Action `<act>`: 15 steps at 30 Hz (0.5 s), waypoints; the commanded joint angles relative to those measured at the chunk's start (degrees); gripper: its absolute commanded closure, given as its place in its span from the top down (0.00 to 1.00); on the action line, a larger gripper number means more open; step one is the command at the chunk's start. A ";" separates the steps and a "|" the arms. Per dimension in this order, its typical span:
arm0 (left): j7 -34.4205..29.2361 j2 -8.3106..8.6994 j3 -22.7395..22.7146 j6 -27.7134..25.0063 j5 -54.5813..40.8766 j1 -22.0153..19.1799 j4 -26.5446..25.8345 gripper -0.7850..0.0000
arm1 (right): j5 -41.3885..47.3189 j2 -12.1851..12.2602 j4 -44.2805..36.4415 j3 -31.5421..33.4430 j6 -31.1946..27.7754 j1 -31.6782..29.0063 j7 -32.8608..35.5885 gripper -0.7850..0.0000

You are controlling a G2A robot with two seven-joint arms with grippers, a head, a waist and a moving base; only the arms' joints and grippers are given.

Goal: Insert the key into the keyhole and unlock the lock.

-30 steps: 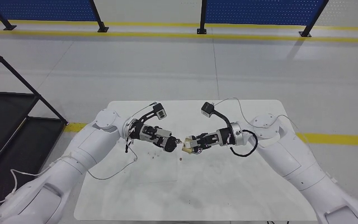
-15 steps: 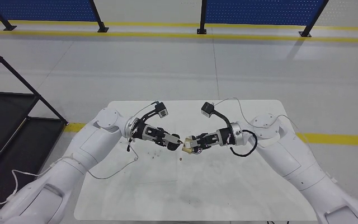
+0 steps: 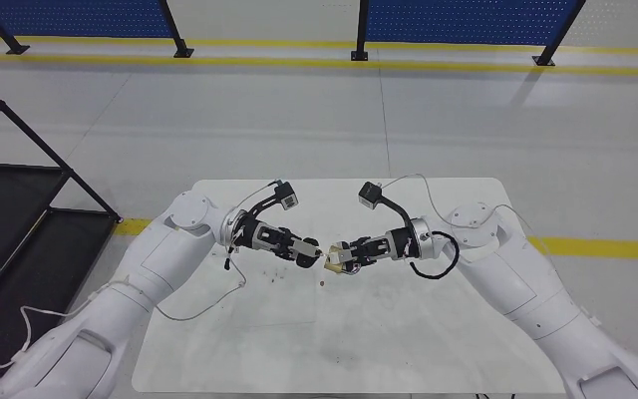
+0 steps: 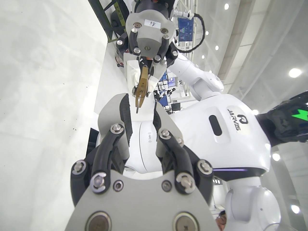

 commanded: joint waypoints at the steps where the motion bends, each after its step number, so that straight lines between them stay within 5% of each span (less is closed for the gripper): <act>1: 0.03 -0.07 -0.16 -0.03 0.22 0.10 0.03 0.27 | 0.00 0.00 0.00 0.00 0.00 0.00 0.00 0.00; 15: 0.77 -0.79 -0.80 -0.77 1.70 -0.14 0.74 0.13 | 0.00 0.00 0.00 0.00 0.00 0.00 0.00 0.00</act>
